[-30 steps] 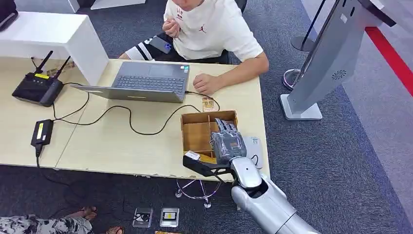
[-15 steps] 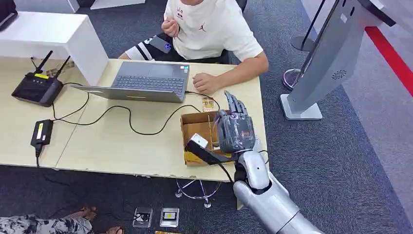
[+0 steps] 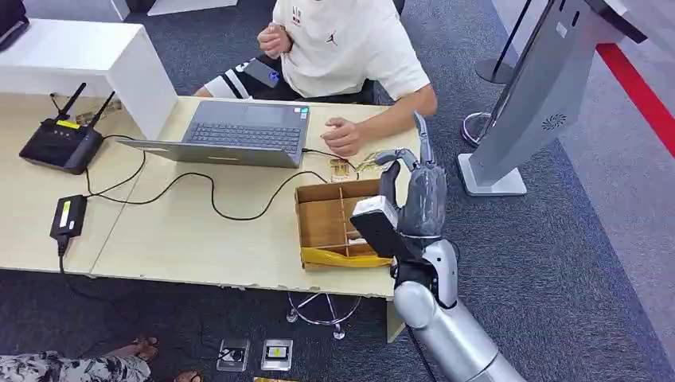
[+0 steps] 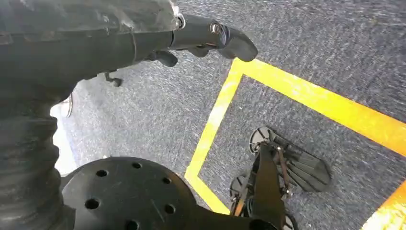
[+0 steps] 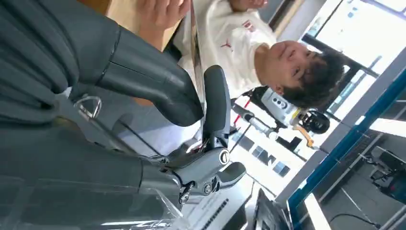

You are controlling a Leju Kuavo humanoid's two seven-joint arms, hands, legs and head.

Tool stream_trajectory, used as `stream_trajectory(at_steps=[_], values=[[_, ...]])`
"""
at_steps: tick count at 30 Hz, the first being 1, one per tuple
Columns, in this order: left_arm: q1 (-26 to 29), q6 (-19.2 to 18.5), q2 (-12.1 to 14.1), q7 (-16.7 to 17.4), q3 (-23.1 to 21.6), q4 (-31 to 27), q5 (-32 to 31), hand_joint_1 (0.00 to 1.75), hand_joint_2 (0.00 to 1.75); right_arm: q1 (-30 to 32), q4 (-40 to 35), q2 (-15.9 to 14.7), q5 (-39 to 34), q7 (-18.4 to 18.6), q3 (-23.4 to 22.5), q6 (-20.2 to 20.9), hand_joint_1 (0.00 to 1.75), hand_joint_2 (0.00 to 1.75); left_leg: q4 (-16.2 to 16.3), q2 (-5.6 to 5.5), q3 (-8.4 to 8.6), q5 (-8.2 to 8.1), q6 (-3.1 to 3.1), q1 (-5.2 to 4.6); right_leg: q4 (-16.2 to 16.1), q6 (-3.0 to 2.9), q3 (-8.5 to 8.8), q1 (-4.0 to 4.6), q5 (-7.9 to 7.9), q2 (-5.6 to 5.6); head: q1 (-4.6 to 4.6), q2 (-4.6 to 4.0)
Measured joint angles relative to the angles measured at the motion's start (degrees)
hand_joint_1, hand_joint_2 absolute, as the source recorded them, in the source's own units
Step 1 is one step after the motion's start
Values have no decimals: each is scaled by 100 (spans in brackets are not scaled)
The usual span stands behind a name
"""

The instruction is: Pass the card to the sensor for recognition and then transmit it.

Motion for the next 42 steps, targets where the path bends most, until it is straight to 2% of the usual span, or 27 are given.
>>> stream_trajectory(at_steps=[2, 4, 7, 12, 20, 27, 28, 29, 35, 39, 42], values=[[-6, 57, -33, 20, 0, 0, -4, 0, 175, -142, 290, 135, -313, -261, 0, 2, 175, 175, 0, 2, 0, 0, 0, 0, 1, 0, 0, 0, 0, 1, -2, 2], [-13, 70, -63, 22, -2, 0, -43, 0, 175, -356, 709, 297, -443, -353, -9, 7, 175, 175, 0, 1, 0, 2, -1, 0, 2, 0, 0, 0, 0, 0, 0, 2], [-23, 39, -68, -26, -4, 0, -87, 0, 175, -865, 1561, 560, -346, -180, 0, 17, 175, 175, 0, 1, 0, 3, -2, 0, 3, -1, 0, 1, 1, 0, -4, 0], [-25, -212, -48, -151, -4, 0, -98, 0, 175, -1548, 2764, 876, 77, 365, 13, 15, 175, 175, 0, -3, -3, 5, -2, 0, 3, -1, -1, 1, 1, -10, -2, 2], [-25, -674, 101, -223, -118, 7, -136, 0, 175, -2070, 3799, 922, 537, 1098, 18, 17, 175, 175, 2, -3, -12, 2, -1, -1, 0, -1, -12, 0, 0, -9, 0, 0], [-21, -656, 175, -101, -138, 15, -129, 0, 175, -2142, 3925, 837, 737, 1281, 15, 28, 175, 175, 2, -3, -12, 2, -2, 0, 1, -1, -12, 0, 0, -7, -2, 2], [-22, -641, 177, -94, -138, 15, -125, 0, 175, -2146, 3945, 841, 753, 1292, 15, 28, 147, 175, 2, -3, -12, 2, -2, 0, 1, -1, -12, 0, 1, -7, -2, 0], [-22, -636, 175, -87, -138, 15, -125, 0, 175, -2146, 3958, 841, 768, 1297, 15, 31, 0, 175, 2, -3, -12, 2, -2, 0, 1, -1, -12, 1, 0, -7, 0, 0], [-22, -586, 175, -118, -138, 15, -92, 0, 175, -2154, 4032, 843, 961, 1358, 15, 17, 0, 175, 2, -3, -11, 2, -2, 0, 1, -1, -12, 0, 1, -5, -2, 0], [-20, -529, 173, -212, -136, 15, -33, 0, 175, -2145, 4034, 808, 1676, 1531, 11, -4, 0, 175, 3, -3, -7, 2, -2, 0, 0, -1, -12, 0, 1, -4, 0, 0], [-15, -496, 168, -225, -136, 15, 41, 0, 175, -1954, 3749, 723, 2363, 1359, -129, -13, 0, 175, 4, -1, -4, 2, -2, 0, 0, -1, -11, 0, 1, -1, -2, 0]])
